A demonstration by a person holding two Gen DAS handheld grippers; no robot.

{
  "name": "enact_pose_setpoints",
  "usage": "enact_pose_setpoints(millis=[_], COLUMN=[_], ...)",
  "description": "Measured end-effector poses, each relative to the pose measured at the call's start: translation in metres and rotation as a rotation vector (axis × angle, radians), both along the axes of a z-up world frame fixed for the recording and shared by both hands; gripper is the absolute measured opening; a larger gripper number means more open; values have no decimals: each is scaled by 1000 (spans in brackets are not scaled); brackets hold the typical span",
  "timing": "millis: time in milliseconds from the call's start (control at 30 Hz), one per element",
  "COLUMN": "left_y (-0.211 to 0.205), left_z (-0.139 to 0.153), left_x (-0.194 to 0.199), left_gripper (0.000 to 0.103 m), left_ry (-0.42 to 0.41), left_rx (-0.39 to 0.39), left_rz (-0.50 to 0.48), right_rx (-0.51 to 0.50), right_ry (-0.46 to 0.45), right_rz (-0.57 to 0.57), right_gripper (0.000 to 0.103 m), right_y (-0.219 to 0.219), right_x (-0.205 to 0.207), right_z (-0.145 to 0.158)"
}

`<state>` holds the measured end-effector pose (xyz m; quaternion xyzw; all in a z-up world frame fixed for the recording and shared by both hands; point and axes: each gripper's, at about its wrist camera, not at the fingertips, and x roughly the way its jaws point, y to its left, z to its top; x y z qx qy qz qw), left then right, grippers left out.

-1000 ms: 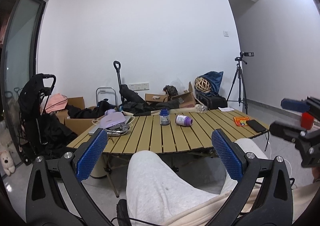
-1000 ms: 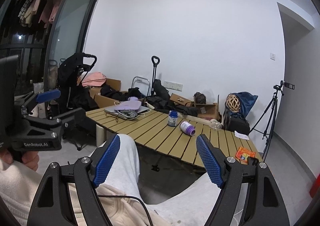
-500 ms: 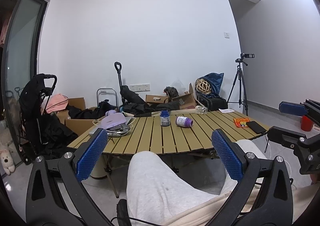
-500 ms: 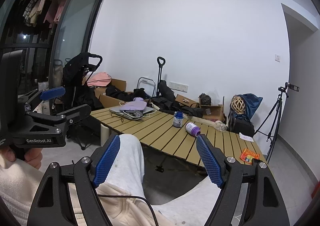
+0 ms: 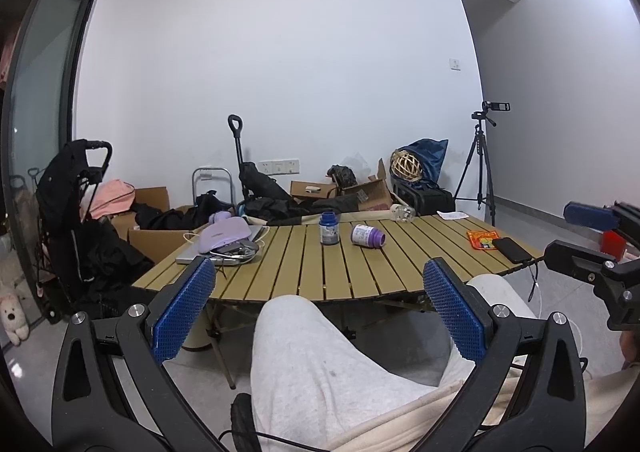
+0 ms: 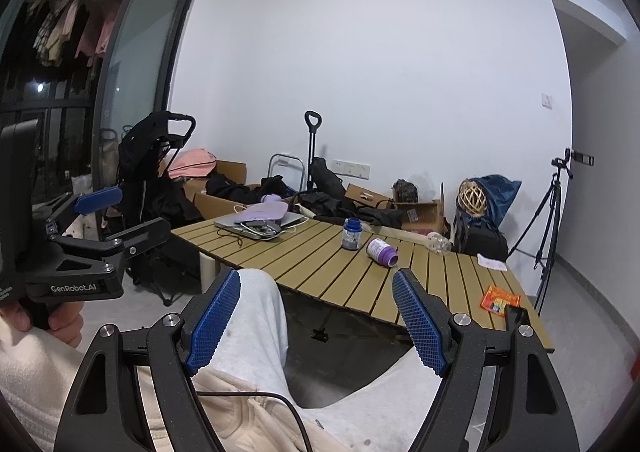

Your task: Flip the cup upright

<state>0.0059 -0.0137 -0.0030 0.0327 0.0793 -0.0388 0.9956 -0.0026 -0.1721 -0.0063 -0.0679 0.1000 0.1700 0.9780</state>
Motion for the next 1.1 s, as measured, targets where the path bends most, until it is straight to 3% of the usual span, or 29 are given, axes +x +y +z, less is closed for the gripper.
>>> enact_pose_setpoints(millis=[133,333,467,600,800,867,1100], left_y=[4,2,-3,-11,-23,-29,-50], left_z=[2,15,17,5,-23,-35,-76], left_x=[15,83,159,243,356,392,500], left_gripper=[103,103,103,103,103,103,103], left_ry=[20,85,134,246,392,434,570], left_rx=[2,7,-12,-35,-109,-110,-88], left_rz=[-6,-79,-76,-111,-120,-124,-151], right_rx=[37,55,27,40,61,74,74], right_ry=[65,159,232,305,401,458,530], right_rz=[11,10,-2,-8,-32,-23,-4], right_gripper=[83,83,83,83,83,83,83], right_y=[-9,-32,-44,-55,-66,-66,-59], right_x=[20,94,172,253,364,405,531], right_z=[-4,4,-2,-18,-48,-60,-92])
